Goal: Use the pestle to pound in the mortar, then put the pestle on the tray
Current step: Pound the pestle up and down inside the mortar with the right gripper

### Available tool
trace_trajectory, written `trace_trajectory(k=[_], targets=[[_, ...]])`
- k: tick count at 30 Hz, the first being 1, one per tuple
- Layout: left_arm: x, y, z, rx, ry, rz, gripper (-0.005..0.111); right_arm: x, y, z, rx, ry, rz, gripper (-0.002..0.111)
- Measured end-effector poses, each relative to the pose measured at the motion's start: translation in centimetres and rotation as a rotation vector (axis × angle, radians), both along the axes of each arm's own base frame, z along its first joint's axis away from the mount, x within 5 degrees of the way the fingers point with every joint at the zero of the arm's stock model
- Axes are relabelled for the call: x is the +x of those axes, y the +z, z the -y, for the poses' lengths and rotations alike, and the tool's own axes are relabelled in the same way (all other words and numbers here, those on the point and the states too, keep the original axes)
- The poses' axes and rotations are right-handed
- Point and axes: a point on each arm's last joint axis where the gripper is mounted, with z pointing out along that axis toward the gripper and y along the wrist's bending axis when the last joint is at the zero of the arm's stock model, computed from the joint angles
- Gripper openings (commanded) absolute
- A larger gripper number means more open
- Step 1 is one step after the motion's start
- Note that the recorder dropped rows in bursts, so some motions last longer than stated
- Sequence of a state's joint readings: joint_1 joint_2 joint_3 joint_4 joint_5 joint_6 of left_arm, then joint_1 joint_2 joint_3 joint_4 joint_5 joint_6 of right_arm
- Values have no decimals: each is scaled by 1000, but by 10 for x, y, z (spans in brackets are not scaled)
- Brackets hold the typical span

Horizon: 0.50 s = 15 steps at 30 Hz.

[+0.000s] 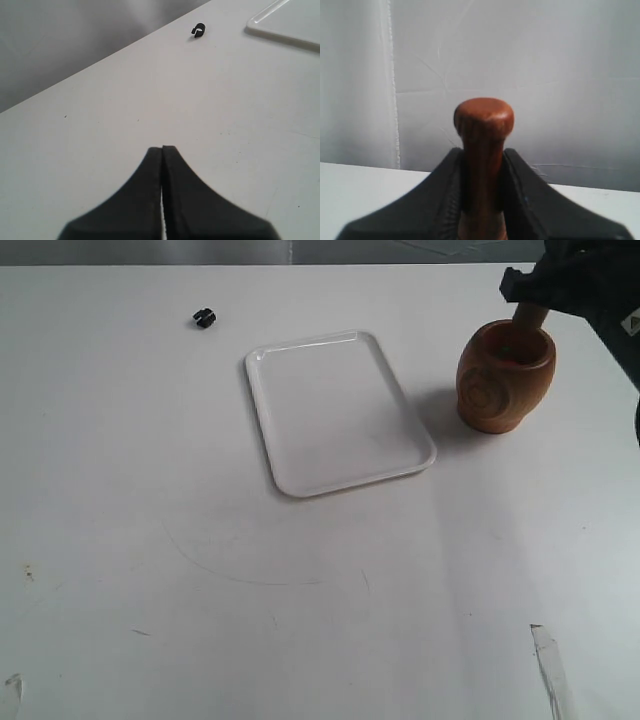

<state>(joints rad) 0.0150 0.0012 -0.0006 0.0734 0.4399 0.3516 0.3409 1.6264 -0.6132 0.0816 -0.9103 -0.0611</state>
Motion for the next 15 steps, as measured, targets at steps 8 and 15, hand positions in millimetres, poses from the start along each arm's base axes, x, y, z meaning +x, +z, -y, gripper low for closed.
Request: trace_trajectory(k=[8,15], targets=[[0,0,0,0,0,0,0,21,-48,-8,-60,15,-141,0],[0,0,0,0,0,0,0,27,-60,-17,-61,81,-48,0]])
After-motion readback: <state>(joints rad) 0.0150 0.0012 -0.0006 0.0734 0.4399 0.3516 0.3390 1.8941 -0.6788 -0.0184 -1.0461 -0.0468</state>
